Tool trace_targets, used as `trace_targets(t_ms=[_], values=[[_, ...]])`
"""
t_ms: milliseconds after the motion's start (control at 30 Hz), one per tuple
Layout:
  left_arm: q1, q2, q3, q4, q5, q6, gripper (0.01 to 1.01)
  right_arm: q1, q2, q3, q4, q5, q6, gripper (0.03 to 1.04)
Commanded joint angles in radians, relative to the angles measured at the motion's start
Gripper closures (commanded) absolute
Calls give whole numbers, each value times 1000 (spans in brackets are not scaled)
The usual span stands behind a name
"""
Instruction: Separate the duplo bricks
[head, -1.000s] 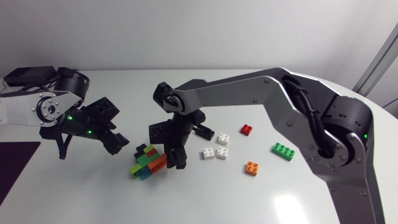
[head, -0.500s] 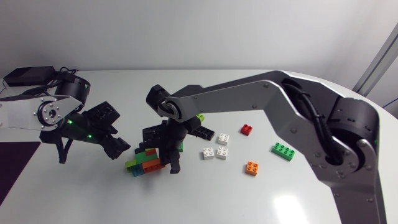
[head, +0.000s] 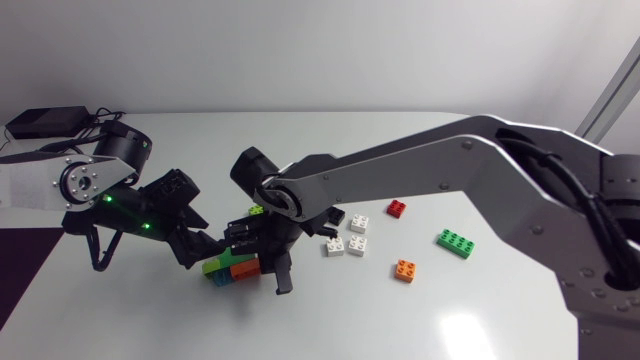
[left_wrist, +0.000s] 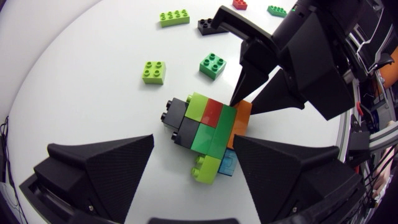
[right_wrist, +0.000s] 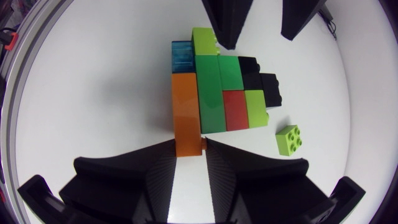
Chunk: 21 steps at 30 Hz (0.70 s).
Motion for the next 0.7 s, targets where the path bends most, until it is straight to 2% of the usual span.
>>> trace_targets(t_ms=[0, 133, 267, 533, 667], values=[[-2, -22, -29, -13, 8, -13, 143, 16, -46, -66, 32, 24, 17, 807], [43, -37, -13, -25, 25, -11, 143, 28, -103, -173, 140, 78, 19, 807], [117, -24, 30, -81, 137, 6, 143, 37, -152, -274, 242, 118, 23, 807], [225, 101, 134, -308, 378, 190, 143, 75, -261, -437, 425, 185, 23, 807], [235, 133, 136, -346, 453, 243, 141, 82, -307, -485, 491, 196, 37, 807]])
